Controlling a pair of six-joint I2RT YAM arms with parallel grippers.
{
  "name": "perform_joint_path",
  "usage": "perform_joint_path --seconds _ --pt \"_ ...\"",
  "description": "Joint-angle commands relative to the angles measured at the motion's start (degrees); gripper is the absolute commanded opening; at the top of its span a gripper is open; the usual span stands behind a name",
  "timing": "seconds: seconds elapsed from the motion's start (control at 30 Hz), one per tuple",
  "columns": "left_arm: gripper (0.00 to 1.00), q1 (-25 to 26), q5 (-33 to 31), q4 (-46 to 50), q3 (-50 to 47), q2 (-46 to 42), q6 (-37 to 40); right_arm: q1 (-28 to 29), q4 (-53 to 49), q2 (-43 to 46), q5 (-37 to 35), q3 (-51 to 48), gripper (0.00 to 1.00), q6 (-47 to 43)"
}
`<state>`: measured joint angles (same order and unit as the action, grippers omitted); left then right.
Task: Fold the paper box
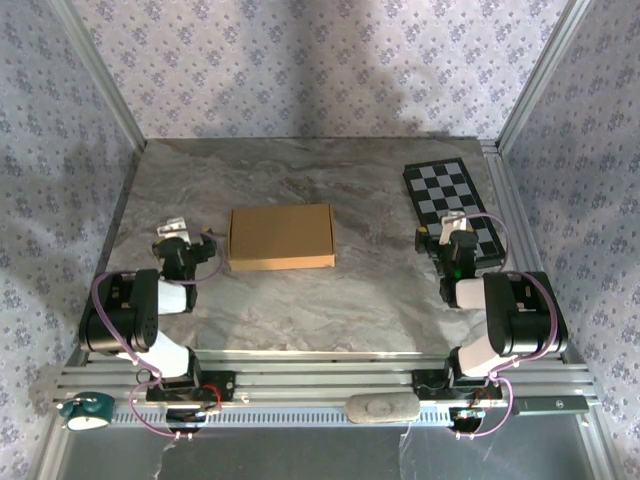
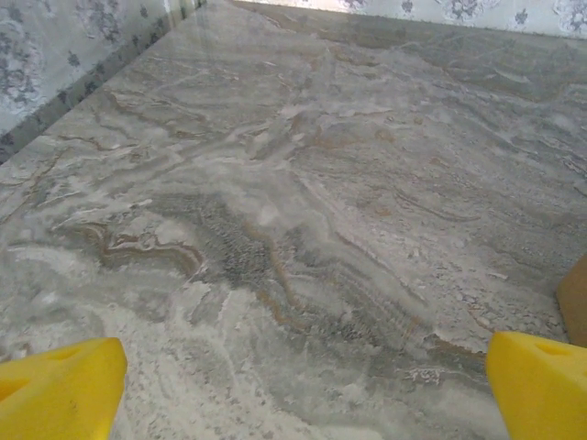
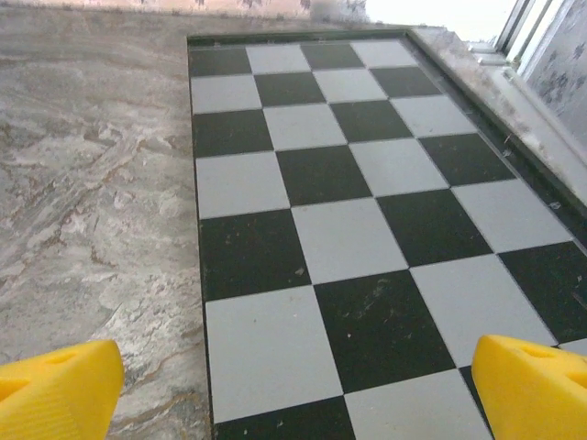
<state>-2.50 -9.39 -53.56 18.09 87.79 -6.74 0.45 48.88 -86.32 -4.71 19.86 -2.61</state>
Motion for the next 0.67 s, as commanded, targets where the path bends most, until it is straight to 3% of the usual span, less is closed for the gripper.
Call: perform_joint_path --seconds 0.0,0.63 --pt "1.00 1.72 0.59 3.91 4.07 0.19 3.10 -2.66 -3.75 -0.69 4.00 2.82 0.99 1.01" --pt "1.00 1.89 0.60 4.78 4.41 -0.05 3.28 -1.50 -3.22 -0.51 1.24 2.55 0.99 0.59"
